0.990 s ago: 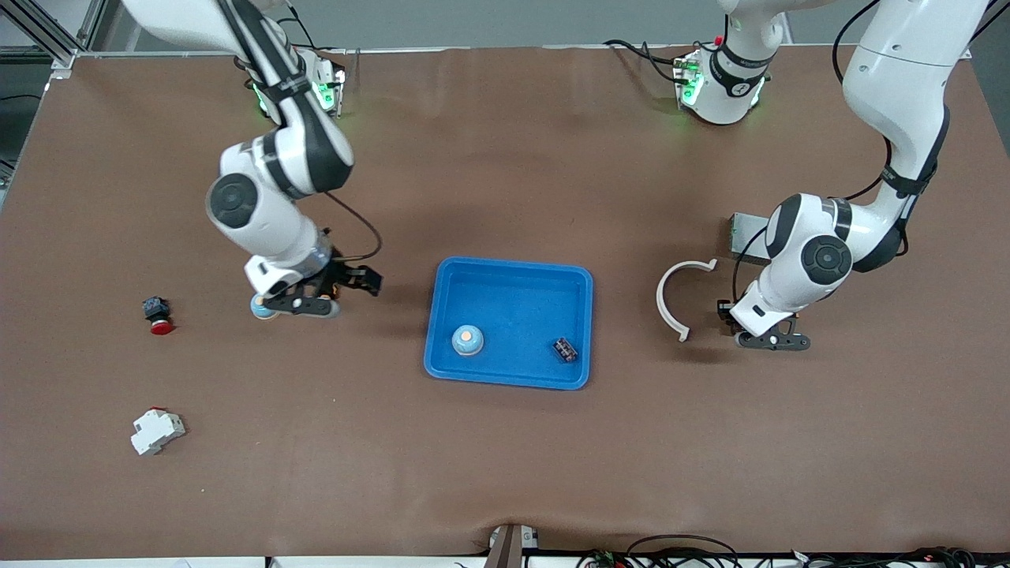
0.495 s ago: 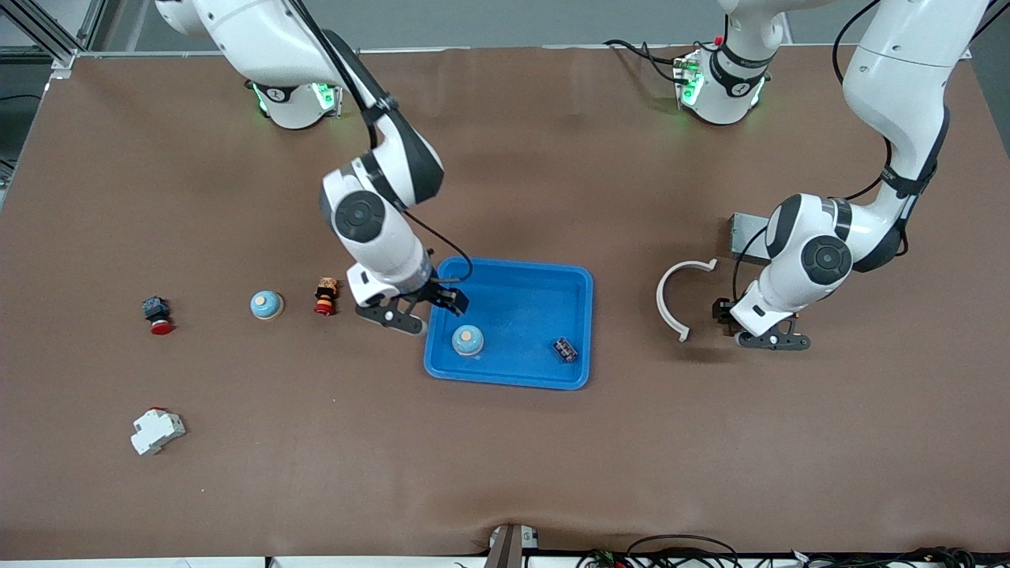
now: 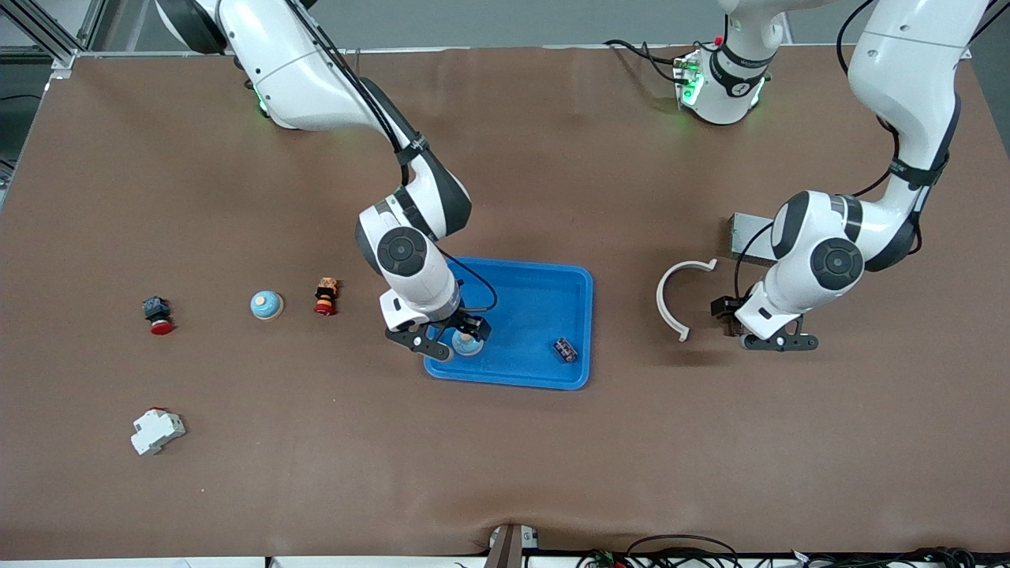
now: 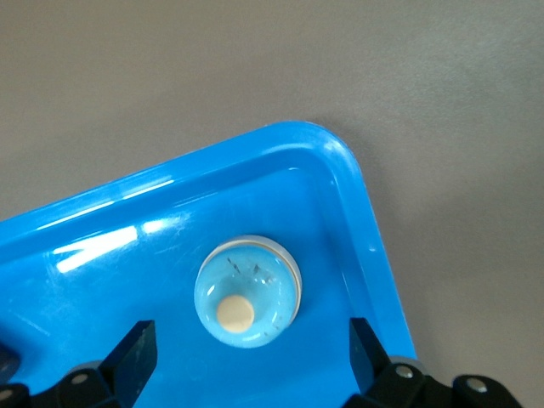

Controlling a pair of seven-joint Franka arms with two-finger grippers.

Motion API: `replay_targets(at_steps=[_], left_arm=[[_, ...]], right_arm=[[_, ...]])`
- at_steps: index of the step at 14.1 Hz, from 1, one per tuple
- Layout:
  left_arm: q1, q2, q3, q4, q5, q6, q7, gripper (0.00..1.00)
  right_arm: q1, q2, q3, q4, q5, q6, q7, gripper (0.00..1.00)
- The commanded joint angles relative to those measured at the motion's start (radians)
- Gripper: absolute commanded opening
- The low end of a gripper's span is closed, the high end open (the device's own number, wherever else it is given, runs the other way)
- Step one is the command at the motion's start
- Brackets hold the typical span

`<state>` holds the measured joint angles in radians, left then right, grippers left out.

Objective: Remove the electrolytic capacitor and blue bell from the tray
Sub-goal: 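Release the capacitor by the valve while the right gripper reaches the second bell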

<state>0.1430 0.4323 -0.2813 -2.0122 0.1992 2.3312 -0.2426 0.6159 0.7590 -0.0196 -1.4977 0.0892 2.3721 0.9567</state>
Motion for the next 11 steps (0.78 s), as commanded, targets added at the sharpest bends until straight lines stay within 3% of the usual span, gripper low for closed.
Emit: replay_targets(at_steps=[1,5,9,11], left_arm=[[0.01,-0.037,-0.05,0.085,-0.044,-0.165,-0.071,1.0],[-0.016,-0.024,-0.122,0.298,-0.11,-0.403,-0.304,1.0],[-0.121,0.026,-0.131,0.478,-0.119,-0.418,-0.6,1.0],[-0.192,0.074,-0.128,0.53,-0.129,-0.418,-0.774,1.0]], right_arm=[[0.027,0.083,-0.013,0.106,-0.067,-0.019,0.089,1.0],[0.028,0.117,-0.013,0.131,-0.094,-0.017,0.113,1.0],[0.036,0.125,-0.014,0.131,-0.094,-0.01,0.113,1.0],[0.034,0.126,-0.014,0.135,-0.095,-0.01,0.111,0.86]])
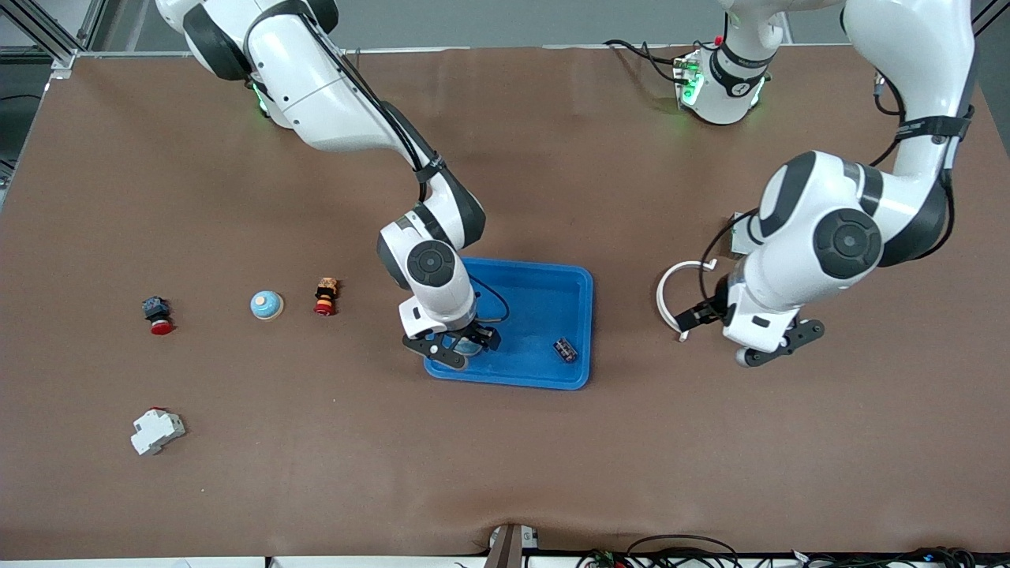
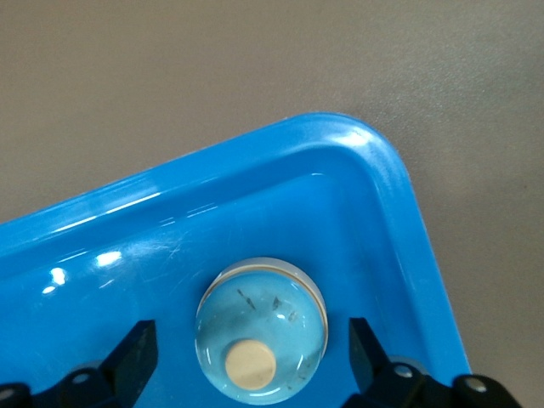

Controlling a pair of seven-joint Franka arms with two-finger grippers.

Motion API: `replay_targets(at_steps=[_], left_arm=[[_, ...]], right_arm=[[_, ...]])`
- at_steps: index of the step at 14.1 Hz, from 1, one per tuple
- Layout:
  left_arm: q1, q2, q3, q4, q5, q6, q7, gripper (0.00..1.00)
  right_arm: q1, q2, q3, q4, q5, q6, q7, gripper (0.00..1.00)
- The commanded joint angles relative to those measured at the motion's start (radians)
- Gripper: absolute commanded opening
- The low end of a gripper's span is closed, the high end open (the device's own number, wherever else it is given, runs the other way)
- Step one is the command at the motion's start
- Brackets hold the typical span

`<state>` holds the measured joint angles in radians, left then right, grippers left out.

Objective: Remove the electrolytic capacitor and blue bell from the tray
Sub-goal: 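Grasp the second bell with the right gripper while the left gripper grasps the capacitor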

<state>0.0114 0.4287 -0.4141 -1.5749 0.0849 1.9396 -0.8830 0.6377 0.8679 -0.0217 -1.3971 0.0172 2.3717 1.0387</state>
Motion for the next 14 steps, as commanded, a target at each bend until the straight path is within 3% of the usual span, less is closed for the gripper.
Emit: replay_targets(at_steps=[1,3,4,5,6,8,10,14], left_arm=[[-0.086,0.108,0.005,0.131,-0.011,-0.024,-0.21,1.0],[-0.149,0.169,0.017,0.174,-0.005,-0.004,-0.292,1.0],[-0.178,0.201,0.029,0.19,-0.002,0.025,-0.325,1.0],[-0.207,0.231,0.05,0.199,-0.002,0.065,-0.364,1.0],[-0.249,0.255,0.087,0.205,-0.002,0.112,-0.401,1.0],[-0.344,0.301,0.19,0.204,-0.004,0.224,-0.439,1.0],[-0.405,0.343,0.25,0.208,-0.007,0.31,-0.487,1.0],[-0.444,0.398,0.261,0.227,-0.01,0.398,-0.563,1.0]], right_arm=[[0.013,0.017,-0.012,0.035,-0.023,-0.011,0.027,0.79],[0.014,0.017,-0.014,0.035,-0.023,-0.011,0.027,0.79],[0.013,0.017,-0.012,0.035,-0.023,-0.011,0.024,0.64],[0.013,0.017,-0.014,0.036,-0.023,-0.011,0.024,0.39],[0.013,0.022,-0.014,0.041,-0.023,-0.011,0.024,0.0],[0.01,0.025,-0.012,0.047,-0.022,-0.014,0.029,0.0],[0.013,0.025,-0.012,0.047,-0.02,-0.017,0.03,0.0],[0.016,0.023,-0.012,0.047,-0.02,-0.017,0.032,0.0]])
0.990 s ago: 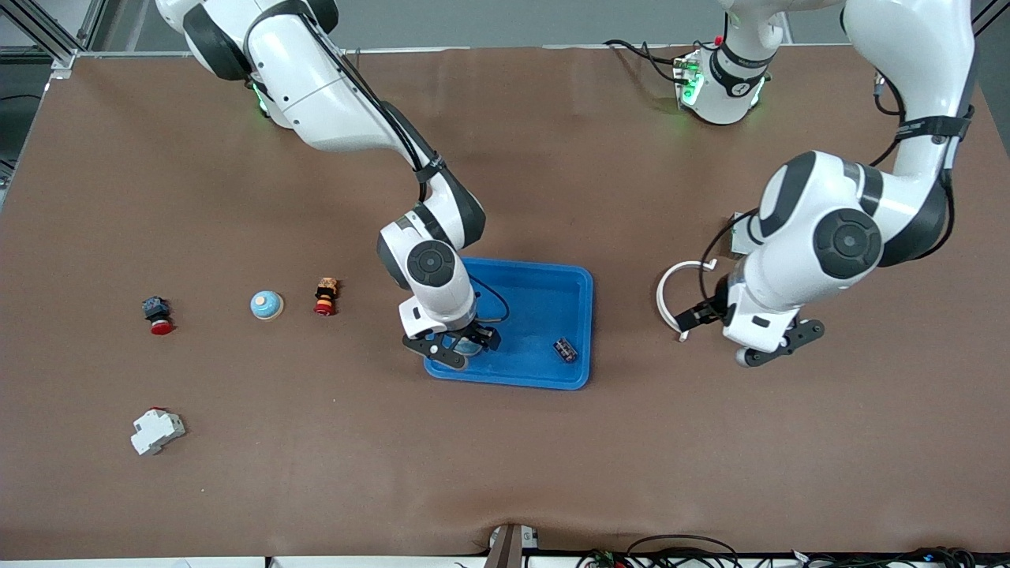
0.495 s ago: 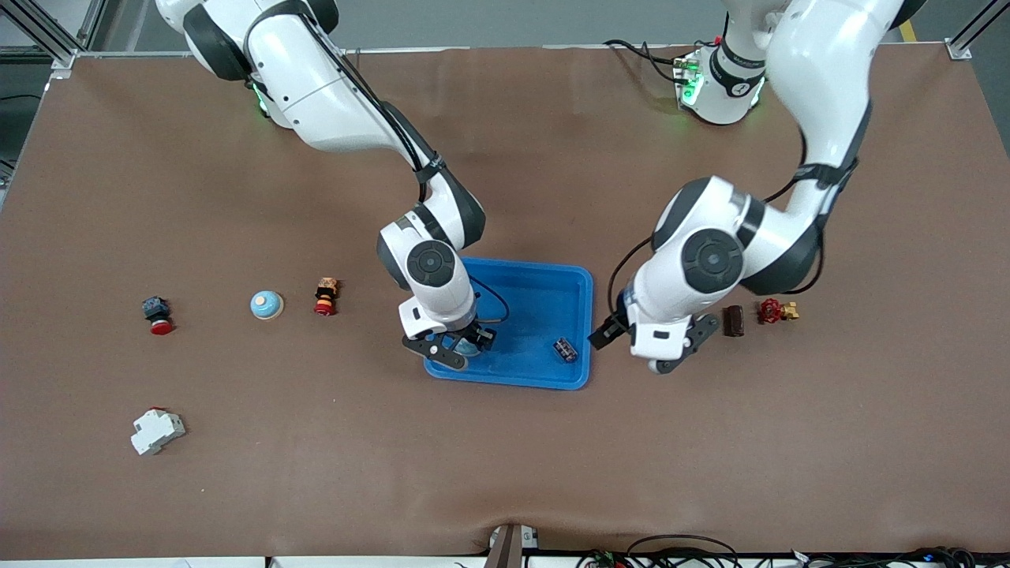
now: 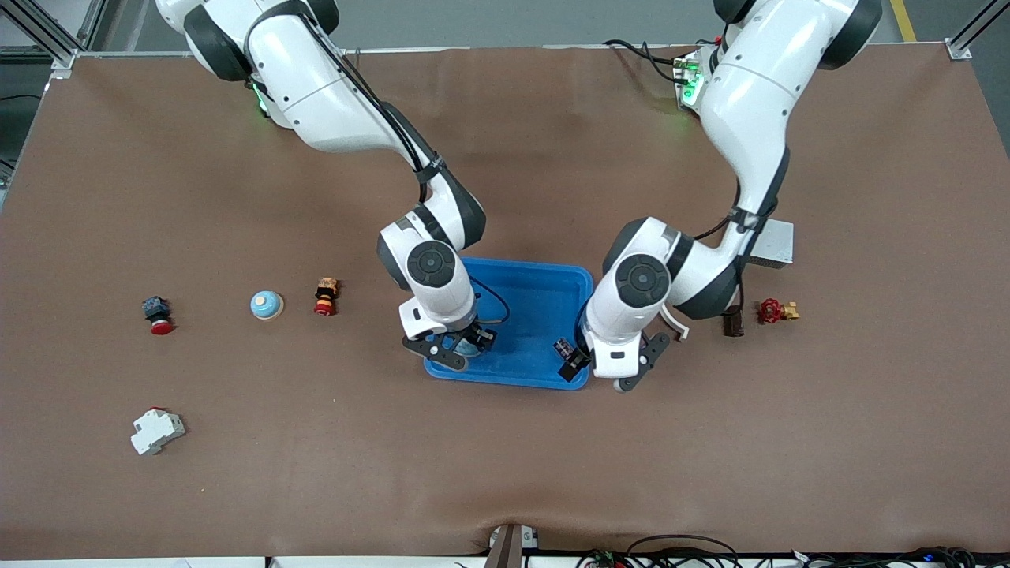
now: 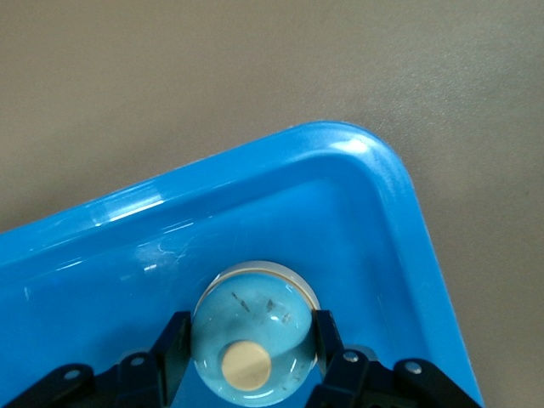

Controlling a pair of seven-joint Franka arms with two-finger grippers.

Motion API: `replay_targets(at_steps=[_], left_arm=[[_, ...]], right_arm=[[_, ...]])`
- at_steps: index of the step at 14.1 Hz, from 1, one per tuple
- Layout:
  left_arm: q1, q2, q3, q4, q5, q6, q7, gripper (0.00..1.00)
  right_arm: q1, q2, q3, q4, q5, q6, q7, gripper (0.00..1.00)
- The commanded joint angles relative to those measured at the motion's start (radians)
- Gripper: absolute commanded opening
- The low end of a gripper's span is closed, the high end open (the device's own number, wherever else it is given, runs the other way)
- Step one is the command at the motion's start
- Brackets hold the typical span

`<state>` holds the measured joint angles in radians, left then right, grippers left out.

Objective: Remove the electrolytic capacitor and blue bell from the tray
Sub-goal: 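Grasp the second bell with the right gripper while the left gripper grasps the capacitor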

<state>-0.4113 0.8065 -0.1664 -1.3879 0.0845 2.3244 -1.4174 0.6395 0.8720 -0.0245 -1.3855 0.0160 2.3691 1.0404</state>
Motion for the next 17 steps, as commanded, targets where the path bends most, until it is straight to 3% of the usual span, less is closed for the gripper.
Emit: replay_targets(at_steps=[1,4,11,17], left_arm=[[-0.023,0.025,0.013,0.04,-0.011,0.018,-0.037,1.0],[-0.037,0.048,0.011,0.04,-0.011,0.035,-0.038,1.0],[-0.073,0.097,0.015,0.033,-0.005,0.069,-0.043,1.0],[-0.067,0.111,0.025,0.029,0.001,0.107,-0.038,1.0]], right_arm=[[0.014,0.018,-0.009,0.036,-0.018,-0.016,0.03,0.0],[0.017,-0.004,-0.006,0.036,-0.002,-0.021,0.029,0.0],[-0.004,-0.053,0.003,0.101,0.006,-0.201,0.017,0.0],[-0.113,-0.134,0.011,0.079,0.022,-0.252,-0.227,0.0]])
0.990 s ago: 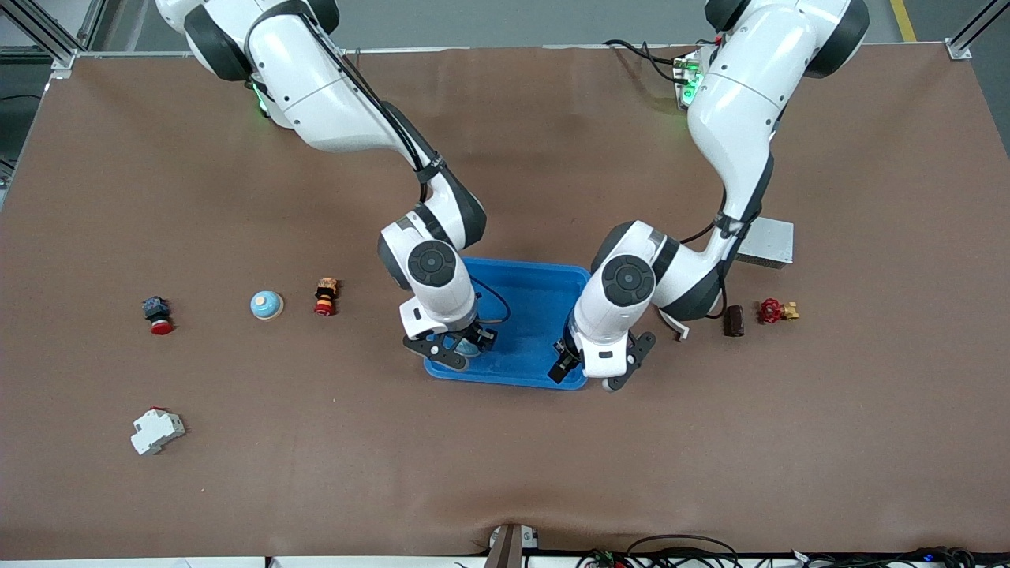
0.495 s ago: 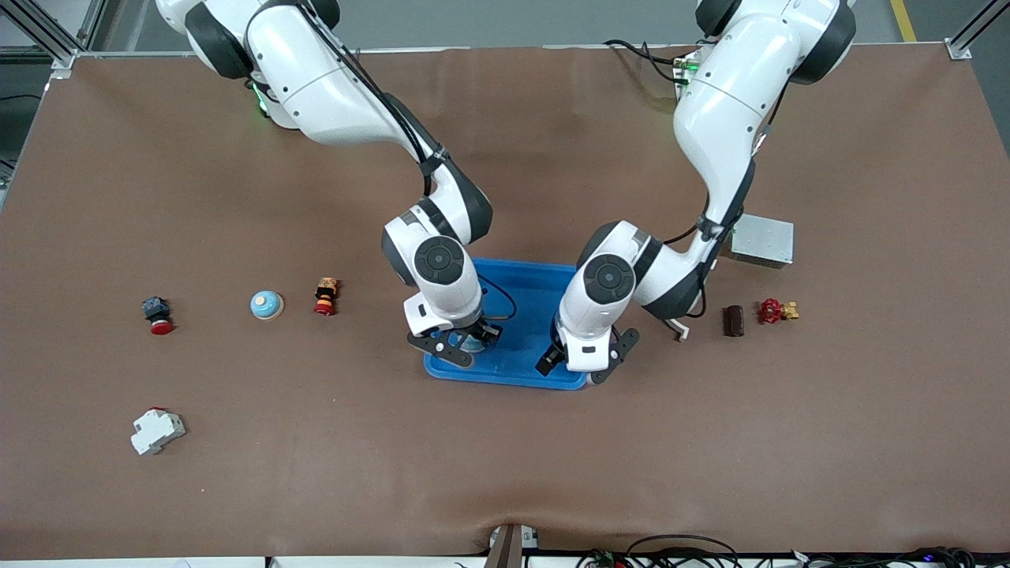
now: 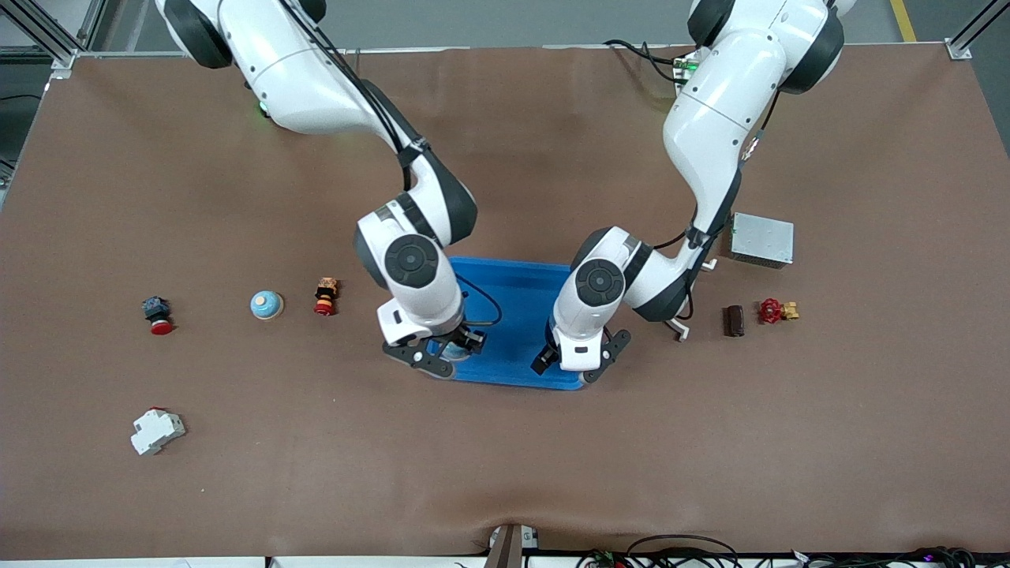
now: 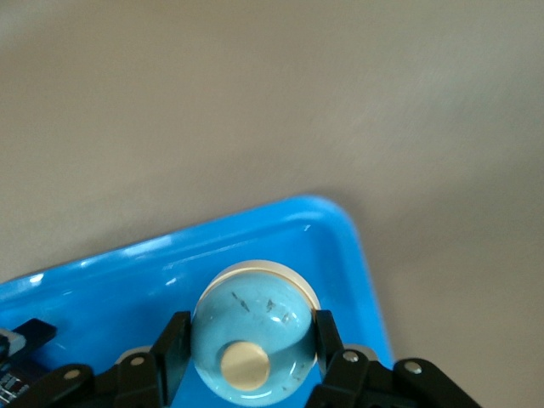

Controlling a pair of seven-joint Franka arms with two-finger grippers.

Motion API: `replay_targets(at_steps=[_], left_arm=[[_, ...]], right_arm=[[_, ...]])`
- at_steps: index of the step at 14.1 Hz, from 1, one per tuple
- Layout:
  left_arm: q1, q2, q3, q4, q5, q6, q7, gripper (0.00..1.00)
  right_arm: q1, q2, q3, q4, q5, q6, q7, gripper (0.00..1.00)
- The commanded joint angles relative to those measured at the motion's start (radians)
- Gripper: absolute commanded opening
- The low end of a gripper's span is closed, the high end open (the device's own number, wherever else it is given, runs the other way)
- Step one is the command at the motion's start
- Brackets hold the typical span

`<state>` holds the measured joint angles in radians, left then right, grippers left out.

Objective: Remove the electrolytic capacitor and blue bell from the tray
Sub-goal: 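Lift the bell out with the right gripper while the left gripper lifts the capacitor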

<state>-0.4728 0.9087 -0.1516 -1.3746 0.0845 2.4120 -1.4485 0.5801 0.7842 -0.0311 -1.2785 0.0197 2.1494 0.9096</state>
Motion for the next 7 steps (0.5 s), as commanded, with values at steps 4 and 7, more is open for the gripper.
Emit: replay_targets(at_steps=[4,7], left_arm=[[-0.001,0.01,0.01,0.014,0.0,0.019,-0.009,1.0],[-0.001,0.009,0.011,0.014,0.001,0.019,-0.006,0.45]], right_arm=[[-0.169,-0.149,0.014,-0.154,0.078,-0.036,-0.378,0.0],[-0.267,-0.213,0.014,-0.263,0.08,-0.022,-0.593,0.0]])
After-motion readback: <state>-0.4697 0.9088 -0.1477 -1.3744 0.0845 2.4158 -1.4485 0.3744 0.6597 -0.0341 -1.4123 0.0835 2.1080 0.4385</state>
